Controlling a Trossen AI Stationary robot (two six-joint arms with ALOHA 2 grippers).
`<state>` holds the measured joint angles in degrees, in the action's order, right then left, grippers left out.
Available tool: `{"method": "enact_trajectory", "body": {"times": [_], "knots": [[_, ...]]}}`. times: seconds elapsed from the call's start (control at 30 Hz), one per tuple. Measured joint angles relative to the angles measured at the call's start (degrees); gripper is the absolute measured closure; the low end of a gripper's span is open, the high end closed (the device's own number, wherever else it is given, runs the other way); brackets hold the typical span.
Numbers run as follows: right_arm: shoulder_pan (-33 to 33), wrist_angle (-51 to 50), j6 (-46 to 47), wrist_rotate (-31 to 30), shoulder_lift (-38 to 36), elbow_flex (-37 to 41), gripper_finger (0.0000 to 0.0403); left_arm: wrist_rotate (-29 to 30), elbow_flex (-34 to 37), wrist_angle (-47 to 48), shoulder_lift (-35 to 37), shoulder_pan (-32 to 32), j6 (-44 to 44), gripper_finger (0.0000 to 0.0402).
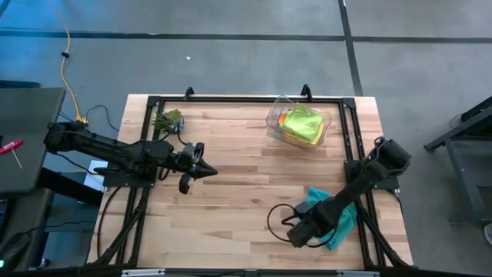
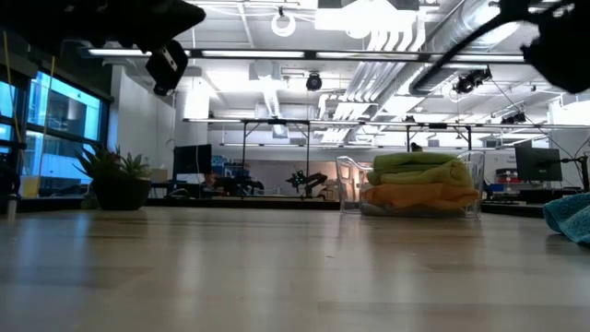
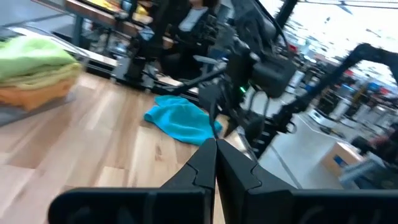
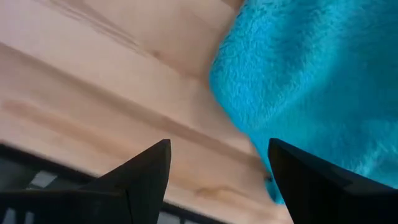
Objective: Fold microfiber towels
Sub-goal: Fold the blue microfiber towel
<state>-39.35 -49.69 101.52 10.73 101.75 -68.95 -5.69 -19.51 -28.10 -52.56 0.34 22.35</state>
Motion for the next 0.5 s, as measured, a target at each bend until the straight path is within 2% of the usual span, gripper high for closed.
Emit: {"method": "enact_trajectory", "body": {"times": [0.17,0.4,0.5], "knots": [[0.0,-1.0,-0.4,0.2,3.4,0.0,0.0142,4.6,0.0,0.0,0.0,0.0,0.0,0.0401],[0.0,-2.1,-0.4,-0.1,6.8,0.0,0.0144,5.3,0.0,0.0,0.0,0.0,0.3,0.0401],[0.0,-5.5,-0.4,-0.2,7.5,0.0,0.0159,6.6,0.0,0.0,0.0,0.0,2.1,0.0401]]}}
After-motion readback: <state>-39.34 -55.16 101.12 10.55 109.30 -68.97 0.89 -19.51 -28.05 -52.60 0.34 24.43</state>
